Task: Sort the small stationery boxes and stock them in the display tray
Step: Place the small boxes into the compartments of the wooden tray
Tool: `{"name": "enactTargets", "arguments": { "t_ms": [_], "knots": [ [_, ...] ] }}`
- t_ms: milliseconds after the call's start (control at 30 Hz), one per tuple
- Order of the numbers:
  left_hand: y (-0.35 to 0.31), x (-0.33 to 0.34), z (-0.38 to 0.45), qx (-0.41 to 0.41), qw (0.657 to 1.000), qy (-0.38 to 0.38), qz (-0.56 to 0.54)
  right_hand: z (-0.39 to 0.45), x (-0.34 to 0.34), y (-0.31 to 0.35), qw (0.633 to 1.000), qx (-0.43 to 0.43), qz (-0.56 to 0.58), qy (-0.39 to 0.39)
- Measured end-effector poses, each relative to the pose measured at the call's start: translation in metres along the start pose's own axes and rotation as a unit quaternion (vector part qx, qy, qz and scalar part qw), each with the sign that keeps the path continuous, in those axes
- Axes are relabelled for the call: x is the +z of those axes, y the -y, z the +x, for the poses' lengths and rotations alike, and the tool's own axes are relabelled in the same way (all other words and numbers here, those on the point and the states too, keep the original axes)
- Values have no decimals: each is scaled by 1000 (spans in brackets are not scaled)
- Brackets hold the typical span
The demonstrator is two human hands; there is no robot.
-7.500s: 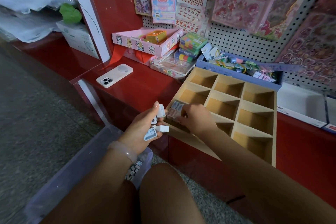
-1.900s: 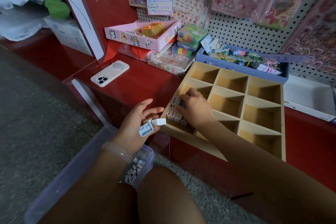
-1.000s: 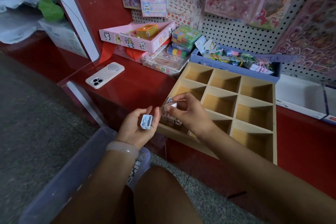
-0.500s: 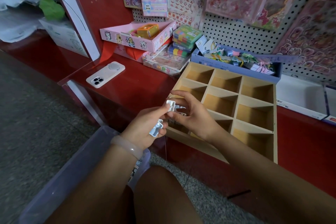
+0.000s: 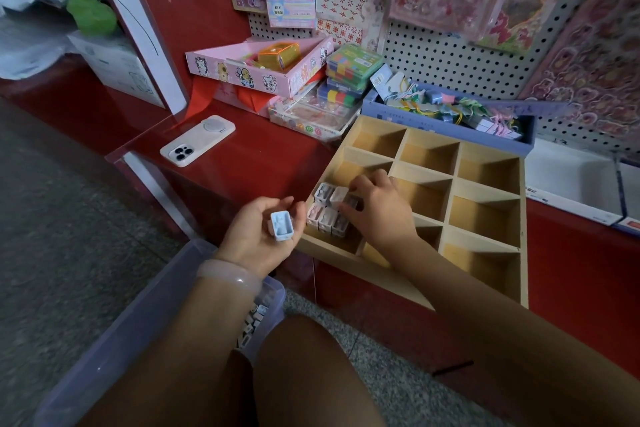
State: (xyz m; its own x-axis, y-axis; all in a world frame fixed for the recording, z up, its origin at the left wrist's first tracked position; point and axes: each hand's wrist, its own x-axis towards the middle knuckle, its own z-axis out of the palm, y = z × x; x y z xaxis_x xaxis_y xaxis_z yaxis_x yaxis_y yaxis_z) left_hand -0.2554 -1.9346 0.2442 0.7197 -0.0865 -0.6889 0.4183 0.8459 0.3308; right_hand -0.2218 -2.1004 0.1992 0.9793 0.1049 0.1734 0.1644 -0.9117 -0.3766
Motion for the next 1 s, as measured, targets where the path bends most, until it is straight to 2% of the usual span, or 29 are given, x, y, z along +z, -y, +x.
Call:
{"name": "enactTargets", "arguments": {
  "t_ms": [200,467,533,600,667,700,800,1000],
  "knots": [
    [-3,-2,-4,-21,999,14,-20,1,1,10,993,-16,-120,10],
    [-3,-7,-5,-27,999,20,-16,3,0,7,993,-23,-113,27],
    [-2,-6,-6,-17,1000,22,-13,1,-1,7,997,-39,-69,-7],
    [0,-4,-8,-5,1000,23,-15,-3,-5,16,994,-74,69,-45],
    [2,-3,-7,-1,999,36,-17,-10,-14,29,967,-145,208,-25],
    [3,-3,-7,-1,999,43,-3,-13,-17,34,956,-193,223,-7],
    [5,-3,-7,-6,997,48,61,-19,-11,40,942,-296,157,12],
    [12,3,-9,-14,993,95,69,-18,-18,35,942,-261,208,25]
  ]
}}
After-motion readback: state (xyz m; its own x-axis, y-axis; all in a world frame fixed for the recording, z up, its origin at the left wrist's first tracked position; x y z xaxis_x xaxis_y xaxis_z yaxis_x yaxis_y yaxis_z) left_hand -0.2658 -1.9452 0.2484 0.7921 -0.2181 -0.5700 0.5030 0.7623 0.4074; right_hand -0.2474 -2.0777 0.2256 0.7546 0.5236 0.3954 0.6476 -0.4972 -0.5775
